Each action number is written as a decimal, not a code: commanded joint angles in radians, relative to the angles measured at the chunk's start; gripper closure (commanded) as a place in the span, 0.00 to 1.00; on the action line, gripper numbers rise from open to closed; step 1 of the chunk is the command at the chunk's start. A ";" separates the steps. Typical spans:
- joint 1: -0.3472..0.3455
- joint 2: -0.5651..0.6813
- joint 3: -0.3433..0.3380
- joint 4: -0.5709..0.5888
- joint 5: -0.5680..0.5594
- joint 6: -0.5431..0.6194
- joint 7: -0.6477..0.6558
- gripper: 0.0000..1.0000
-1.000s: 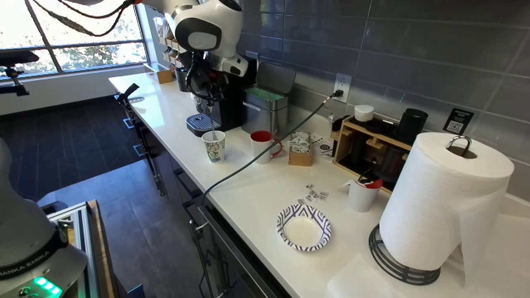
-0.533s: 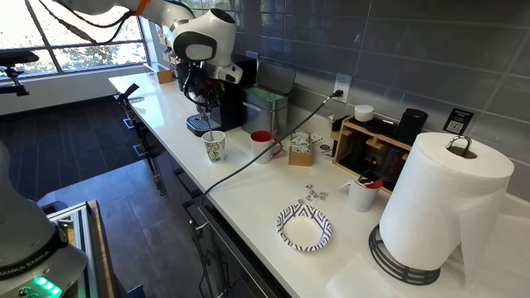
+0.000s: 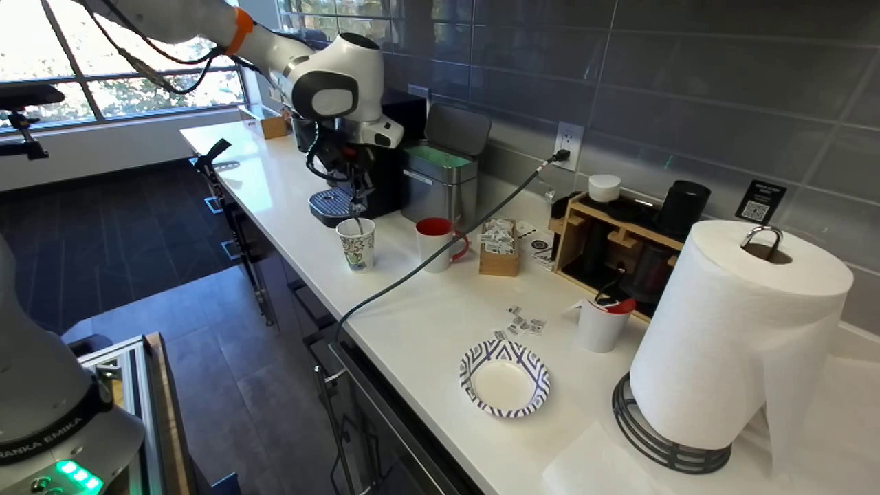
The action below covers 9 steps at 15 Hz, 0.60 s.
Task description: Remove the silver spoon from the mug on the left and put it in the coffee cup.
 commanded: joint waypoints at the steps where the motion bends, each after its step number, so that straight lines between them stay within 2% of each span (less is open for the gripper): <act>1: 0.004 0.022 -0.001 0.003 -0.062 -0.004 0.050 0.64; 9: -0.009 0.035 -0.008 0.028 -0.056 -0.034 0.043 0.04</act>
